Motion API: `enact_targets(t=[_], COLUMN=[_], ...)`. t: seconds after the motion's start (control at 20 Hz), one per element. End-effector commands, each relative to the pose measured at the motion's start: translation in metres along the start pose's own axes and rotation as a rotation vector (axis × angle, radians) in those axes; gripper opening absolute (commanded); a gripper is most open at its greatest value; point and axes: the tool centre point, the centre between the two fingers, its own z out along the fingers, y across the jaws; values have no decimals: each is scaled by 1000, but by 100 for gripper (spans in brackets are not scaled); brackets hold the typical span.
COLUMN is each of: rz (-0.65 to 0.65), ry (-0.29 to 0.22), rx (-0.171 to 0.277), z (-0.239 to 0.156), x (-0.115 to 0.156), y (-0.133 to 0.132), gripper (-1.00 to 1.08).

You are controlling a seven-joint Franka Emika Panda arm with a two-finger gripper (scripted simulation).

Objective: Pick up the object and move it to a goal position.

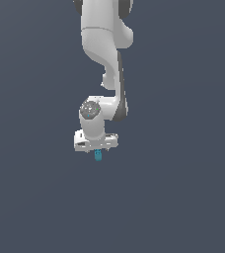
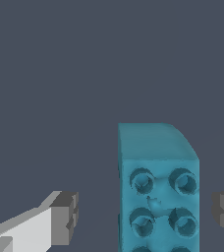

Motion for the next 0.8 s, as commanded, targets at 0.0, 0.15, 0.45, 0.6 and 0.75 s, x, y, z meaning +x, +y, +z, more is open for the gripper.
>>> enact_targets(t=[0.0,0.15,0.45,0.6,0.75], rz=[0,0,0,0,0], ry=[1,1,1,1,1], rx=[0,0,0,0,0], z=[1,1,1,0,-7], x=[1,1,1,1,1], y=[0,0,0,0,-2], gripper=[-100,-100,-100,-100,-100])
